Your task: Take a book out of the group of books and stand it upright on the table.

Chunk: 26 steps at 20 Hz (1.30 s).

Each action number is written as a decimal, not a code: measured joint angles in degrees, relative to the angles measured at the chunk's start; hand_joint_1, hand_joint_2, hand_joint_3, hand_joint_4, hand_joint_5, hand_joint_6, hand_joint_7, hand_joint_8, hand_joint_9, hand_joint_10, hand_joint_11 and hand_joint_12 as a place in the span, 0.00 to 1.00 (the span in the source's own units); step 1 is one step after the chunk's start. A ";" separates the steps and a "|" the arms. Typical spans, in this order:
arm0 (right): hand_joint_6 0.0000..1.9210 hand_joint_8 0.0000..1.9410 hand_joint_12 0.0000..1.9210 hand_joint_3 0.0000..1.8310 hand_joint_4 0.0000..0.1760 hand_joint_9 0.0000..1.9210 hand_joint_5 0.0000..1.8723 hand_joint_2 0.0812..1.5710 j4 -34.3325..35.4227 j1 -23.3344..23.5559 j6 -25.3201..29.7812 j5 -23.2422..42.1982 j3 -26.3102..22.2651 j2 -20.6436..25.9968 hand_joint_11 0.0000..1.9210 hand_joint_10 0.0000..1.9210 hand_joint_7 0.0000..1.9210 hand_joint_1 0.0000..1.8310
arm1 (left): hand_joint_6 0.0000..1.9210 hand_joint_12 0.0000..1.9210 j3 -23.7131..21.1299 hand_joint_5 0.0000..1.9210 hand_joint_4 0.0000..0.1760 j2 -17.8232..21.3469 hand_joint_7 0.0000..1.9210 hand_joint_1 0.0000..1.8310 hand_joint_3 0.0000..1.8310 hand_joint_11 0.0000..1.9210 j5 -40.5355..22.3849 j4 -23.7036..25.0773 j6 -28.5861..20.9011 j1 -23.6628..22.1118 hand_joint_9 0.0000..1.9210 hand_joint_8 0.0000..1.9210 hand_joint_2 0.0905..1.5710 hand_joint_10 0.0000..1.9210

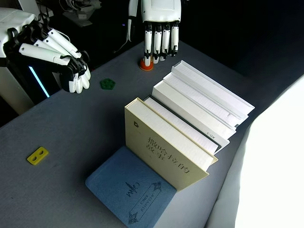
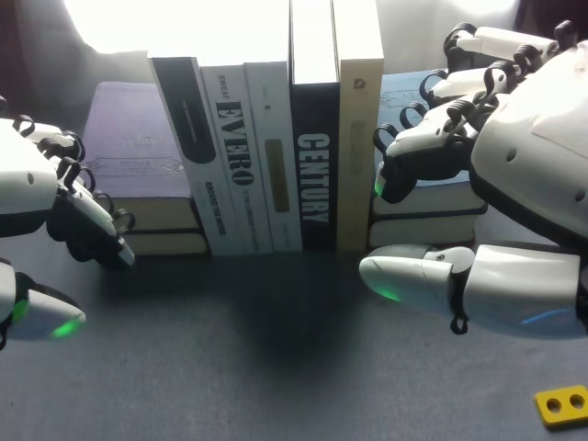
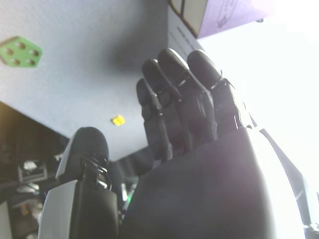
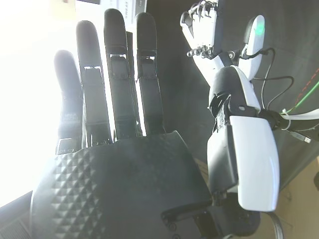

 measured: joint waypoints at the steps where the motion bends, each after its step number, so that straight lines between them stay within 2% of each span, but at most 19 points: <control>1: 0.05 0.03 0.23 0.08 0.03 0.05 0.09 0.64 0.00 0.00 0.00 0.00 0.00 0.00 0.00 0.04 0.07 0.01 | 0.02 0.14 0.17 0.00 0.22 0.00 0.02 0.00 0.13 0.00 -0.04 0.04 0.04 0.00 0.01 0.03 0.71 0.03; 2: 0.01 0.00 0.20 0.01 0.05 0.07 0.10 0.69 0.28 0.00 -0.07 -0.13 0.02 0.00 0.00 0.01 0.08 0.01 | 0.00 0.19 0.72 0.02 0.33 0.02 0.06 0.00 0.02 0.00 -0.31 0.07 0.13 0.00 0.04 0.00 0.77 0.01; 3: 0.00 0.00 0.18 0.01 0.07 0.07 0.10 0.70 0.20 0.00 -0.04 -0.11 0.00 0.00 0.00 0.00 0.08 0.01 | 0.00 0.23 0.85 0.02 0.35 0.00 0.07 0.00 0.01 0.00 -0.22 0.04 0.11 0.00 0.06 0.00 0.77 0.01; 4: 0.00 0.00 0.13 0.00 0.11 0.06 0.09 0.70 -0.26 0.00 -0.07 0.20 0.00 0.00 0.00 0.00 0.08 0.00 | 0.00 0.15 0.85 0.02 0.30 -0.07 0.06 0.00 0.01 0.00 0.28 0.04 0.11 0.00 0.05 0.00 0.78 0.00; 5: 0.00 0.00 0.12 0.00 0.08 0.05 0.08 0.70 -0.15 0.00 -0.07 0.28 0.00 0.00 0.00 0.00 0.07 0.00 | 0.00 0.16 0.79 0.02 0.28 -0.07 0.05 0.00 0.00 0.00 0.15 0.04 0.11 0.00 0.04 0.00 0.79 0.00; 7: 0.00 0.00 0.18 0.00 0.14 0.06 0.09 0.70 0.26 0.00 -0.07 0.28 0.02 0.02 0.00 0.00 0.08 0.00 | 0.00 0.12 0.79 0.01 0.26 -0.04 0.04 0.00 0.00 0.00 -0.20 0.04 0.11 0.00 0.02 0.00 0.79 0.00; 8: 0.00 0.00 0.18 0.00 0.16 0.06 0.09 0.70 0.11 0.00 -0.07 0.50 0.00 0.00 0.00 0.00 0.07 0.00 | 0.00 0.11 0.79 0.02 0.27 -0.04 0.04 0.00 0.00 0.00 -0.13 0.04 0.11 0.00 0.02 0.00 0.79 0.00; 11: 0.00 0.00 0.21 0.00 0.16 0.07 0.09 0.69 0.37 -0.94 -2.43 5.97 0.00 -1.27 0.00 0.00 0.08 0.00 | 0.00 0.14 0.52 0.02 0.24 -0.04 0.05 0.00 0.00 0.00 -0.17 0.04 0.11 0.00 0.02 0.00 0.78 0.00; 12: 0.00 0.00 0.21 0.00 0.13 0.07 0.08 0.69 0.42 -0.94 -2.86 7.72 0.02 -1.62 0.00 0.00 0.07 0.00 | 0.00 0.16 0.44 0.03 0.23 -0.04 0.06 0.00 0.00 0.00 -0.13 0.04 0.13 0.00 0.03 0.00 0.78 0.00; 14: 0.00 0.00 0.18 0.00 0.13 0.06 0.08 0.70 0.70 -0.94 -2.93 10.19 0.28 -2.25 0.00 0.00 0.07 0.00 | 0.00 0.13 0.37 0.01 0.23 -0.04 0.05 0.00 0.00 0.00 -0.17 0.04 0.11 0.00 0.02 0.00 0.79 0.00; 15: 0.00 0.00 0.16 0.00 0.15 0.06 0.08 0.70 0.76 -0.94 -2.97 11.34 0.85 -2.99 0.00 0.00 0.06 0.00 | 0.00 0.09 0.20 0.01 0.24 -0.04 0.04 0.00 0.00 0.00 -0.13 0.04 0.11 0.00 0.01 0.00 0.79 0.00; 17: 0.00 0.00 0.17 0.00 0.21 0.06 0.09 0.69 2.36 -1.31 -3.50 14.60 2.43 -5.73 0.00 0.00 0.07 0.00 | 0.00 0.15 -0.63 0.02 0.29 -0.04 0.05 0.00 0.00 0.00 -0.22 -0.04 0.11 0.00 0.03 0.00 0.78 0.00; 19: 0.01 0.00 0.17 0.00 0.20 0.06 0.10 0.69 4.52 -1.99 -4.96 16.22 4.09 -7.98 0.00 0.00 0.08 0.00 | 0.00 0.19 -0.63 0.03 0.28 -0.04 0.06 0.00 0.00 0.00 -0.11 0.04 0.11 0.00 0.05 0.00 0.78 0.01; 20: 0.01 0.01 0.17 0.00 0.17 0.06 0.10 0.69 5.68 -2.45 -5.20 17.05 5.29 -9.01 0.00 0.00 0.08 0.00 | 0.00 0.19 -0.63 0.03 0.26 -0.04 0.07 0.00 0.00 0.00 -0.13 0.04 0.11 -0.02 0.05 0.00 0.79 0.01; 22: 0.01 0.00 0.23 0.00 0.19 0.08 0.13 0.69 7.72 -2.75 -5.33 17.97 7.04 -10.27 0.00 0.00 0.09 0.00 | 0.01 0.19 -0.63 0.04 0.22 -0.04 0.07 0.00 0.00 0.00 -0.20 0.04 0.11 0.00 0.06 0.00 0.79 0.01; 24: 0.01 0.00 0.23 0.00 0.23 0.07 0.14 0.69 8.09 -2.78 -5.03 20.09 8.26 -11.87 0.00 0.00 0.10 0.00 | 0.00 0.15 -1.07 0.04 0.21 0.02 0.07 0.00 0.00 0.00 0.07 0.04 0.11 0.55 0.05 0.00 0.79 0.00; 26: 0.01 0.00 0.24 0.00 0.22 0.08 0.17 0.69 8.04 -2.78 -4.98 21.09 9.09 -13.60 0.00 0.00 0.10 0.00 | 0.01 0.16 -1.53 0.05 0.22 0.02 0.07 0.00 0.00 0.00 -0.17 -0.02 0.11 1.18 0.05 0.00 0.80 0.00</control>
